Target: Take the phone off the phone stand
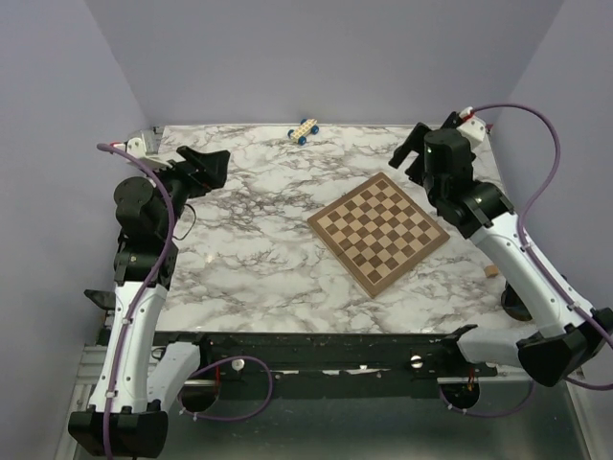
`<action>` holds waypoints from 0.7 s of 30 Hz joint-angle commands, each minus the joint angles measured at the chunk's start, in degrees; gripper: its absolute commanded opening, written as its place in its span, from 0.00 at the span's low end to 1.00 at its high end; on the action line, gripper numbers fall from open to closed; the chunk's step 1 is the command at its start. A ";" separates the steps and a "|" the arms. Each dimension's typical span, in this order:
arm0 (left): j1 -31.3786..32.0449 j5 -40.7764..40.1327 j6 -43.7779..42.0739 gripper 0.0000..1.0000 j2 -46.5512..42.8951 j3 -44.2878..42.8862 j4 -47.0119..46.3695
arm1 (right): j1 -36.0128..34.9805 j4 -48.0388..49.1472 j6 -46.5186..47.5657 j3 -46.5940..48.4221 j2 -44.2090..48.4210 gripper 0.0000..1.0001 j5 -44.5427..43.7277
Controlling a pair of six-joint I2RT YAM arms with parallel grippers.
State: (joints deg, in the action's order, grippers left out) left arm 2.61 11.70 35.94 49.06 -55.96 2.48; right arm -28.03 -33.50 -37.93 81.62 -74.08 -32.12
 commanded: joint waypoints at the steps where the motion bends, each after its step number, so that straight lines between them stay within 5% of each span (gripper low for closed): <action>1: -0.95 -2.64 1.29 0.99 -2.21 -1.59 6.75 | 0.27 9.79 -2.00 -7.04 7.33 1.00 0.13; 8: -2.05 -2.85 -2.52 0.99 -7.75 -1.38 19.79 | 0.29 15.69 10.11 -8.99 11.44 1.00 19.36; 13: -4.50 5.86 -2.82 0.99 -15.11 2.43 21.95 | 0.28 15.91 12.92 -9.98 12.82 1.00 20.78; 17: -4.55 2.00 -5.32 0.99 -20.84 2.48 24.58 | 0.28 17.80 15.06 -11.38 13.71 1.00 21.57; 21: -4.55 -6.08 -4.59 0.98 -14.66 -5.48 40.36 | 0.26 17.98 17.84 -11.92 14.14 1.00 19.25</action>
State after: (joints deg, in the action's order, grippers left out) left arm -1.54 13.23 32.08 28.82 -55.09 26.96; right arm -28.01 -17.47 -24.40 70.72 -60.86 -13.06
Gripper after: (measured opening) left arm 0.986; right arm 0.998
